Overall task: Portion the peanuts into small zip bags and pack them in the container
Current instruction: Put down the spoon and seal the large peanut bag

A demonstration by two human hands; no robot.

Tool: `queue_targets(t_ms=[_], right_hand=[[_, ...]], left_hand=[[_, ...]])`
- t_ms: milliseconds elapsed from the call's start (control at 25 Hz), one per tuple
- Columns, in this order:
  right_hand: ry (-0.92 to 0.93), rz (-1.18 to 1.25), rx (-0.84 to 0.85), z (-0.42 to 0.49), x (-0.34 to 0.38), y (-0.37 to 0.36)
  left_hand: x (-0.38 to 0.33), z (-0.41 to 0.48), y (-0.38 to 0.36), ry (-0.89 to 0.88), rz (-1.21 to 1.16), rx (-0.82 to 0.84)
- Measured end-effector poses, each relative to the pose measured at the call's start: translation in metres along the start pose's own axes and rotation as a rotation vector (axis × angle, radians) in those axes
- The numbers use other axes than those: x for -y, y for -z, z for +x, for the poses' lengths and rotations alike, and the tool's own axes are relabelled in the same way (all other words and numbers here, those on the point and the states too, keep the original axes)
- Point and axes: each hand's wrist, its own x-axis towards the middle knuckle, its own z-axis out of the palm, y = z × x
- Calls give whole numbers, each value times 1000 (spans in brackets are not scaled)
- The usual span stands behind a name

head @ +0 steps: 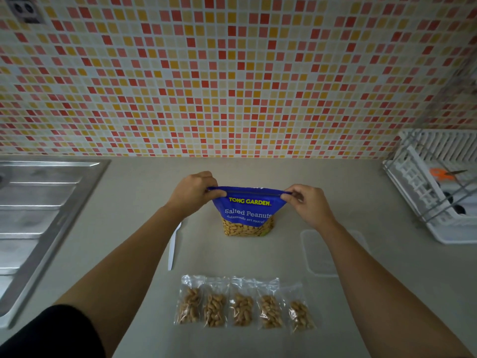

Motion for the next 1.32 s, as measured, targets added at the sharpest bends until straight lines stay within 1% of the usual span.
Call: queue_targets(t_ms=[80,120,160,240,320,440,560,640,840,1040,1160,1320], right_hand=[[-112,161,-59,-12,-2,-13],[-205,274,-41,-21,-5,-22],[-295,381,-10,-30,-9,-34],[-399,479,61,-47,-16,-60],[-365,451,110,-56,-20,-79],[-290,394,94,-55,-21,-93],[-292,416,-16,-46,-22,-101],[-274,426,-50,-31,-19,-105],[-223,316,-59,57,-27,-113],[-203,254,-64,143,-47,-133],[-203,252,-63,173,-61,-147],[-176,249,-73,189,-65,-157]], left_hand=[[-2,-14,-14,255,-308,-52],[-3,-24,-27,382,-459,-60],[-4,-35,-42,470,-558,-54],[-10,-53,-72,572,-722,-3],[-16,-59,-90,616,-867,5],[-18,-52,-109,647,-871,-31],[-21,-42,-116,652,-824,-79],[-16,-29,-112,630,-786,-102],[26,49,-95,622,-792,-108],[69,126,-99,652,-814,-128],[87,152,-104,659,-838,-128],[99,169,-108,631,-867,-122]])
